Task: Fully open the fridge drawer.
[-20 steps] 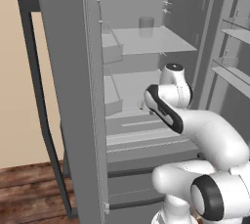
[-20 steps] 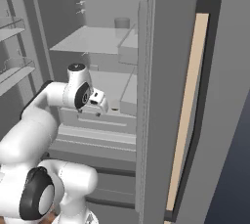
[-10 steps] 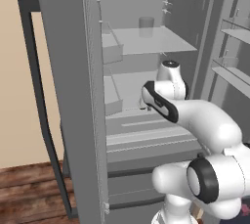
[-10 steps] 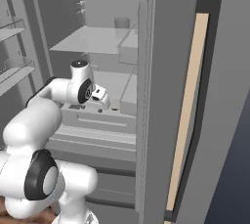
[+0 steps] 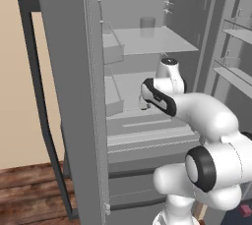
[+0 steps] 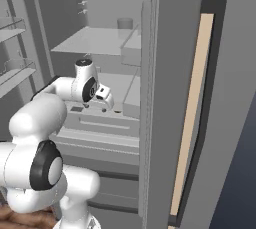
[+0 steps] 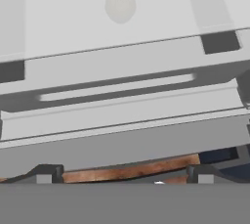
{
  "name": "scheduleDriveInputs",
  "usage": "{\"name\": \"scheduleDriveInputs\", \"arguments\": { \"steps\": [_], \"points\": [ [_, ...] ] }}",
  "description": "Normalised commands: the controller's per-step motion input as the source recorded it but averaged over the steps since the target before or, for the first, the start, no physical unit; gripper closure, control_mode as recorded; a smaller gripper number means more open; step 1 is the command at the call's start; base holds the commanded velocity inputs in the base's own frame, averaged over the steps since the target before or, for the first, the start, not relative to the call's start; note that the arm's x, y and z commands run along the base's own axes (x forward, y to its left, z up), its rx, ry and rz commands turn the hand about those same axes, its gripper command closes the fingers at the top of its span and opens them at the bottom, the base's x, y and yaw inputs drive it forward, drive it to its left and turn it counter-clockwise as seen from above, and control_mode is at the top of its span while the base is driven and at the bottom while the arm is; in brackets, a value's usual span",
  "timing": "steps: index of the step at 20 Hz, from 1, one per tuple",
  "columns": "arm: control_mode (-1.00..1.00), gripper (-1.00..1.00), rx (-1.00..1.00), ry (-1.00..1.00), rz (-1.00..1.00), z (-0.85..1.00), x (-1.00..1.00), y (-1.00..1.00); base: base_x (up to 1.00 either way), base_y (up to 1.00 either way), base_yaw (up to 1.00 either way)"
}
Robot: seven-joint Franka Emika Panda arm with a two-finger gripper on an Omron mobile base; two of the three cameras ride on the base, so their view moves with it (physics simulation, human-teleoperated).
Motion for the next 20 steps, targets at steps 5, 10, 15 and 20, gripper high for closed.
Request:
{"name": "scheduleDriveInputs", "arguments": {
  "steps": [5,10,15,20],
  "points": [
    [-1.0,-1.0,0.0,0.0,0.0,-0.18,0.03,0.02,0.0,0.0,0.0],
    [-1.0,-1.0,0.0,0.0,0.0,-0.25,0.0,0.02,0.0,0.0,0.0],
    [-1.0,-1.0,0.0,0.0,0.0,-0.35,0.0,0.02,0.0,0.0,0.0],
    [-1.0,-1.0,0.0,-0.04,0.0,-0.1,0.0,0.0,0.0,0.0,0.0]
  ]
}}
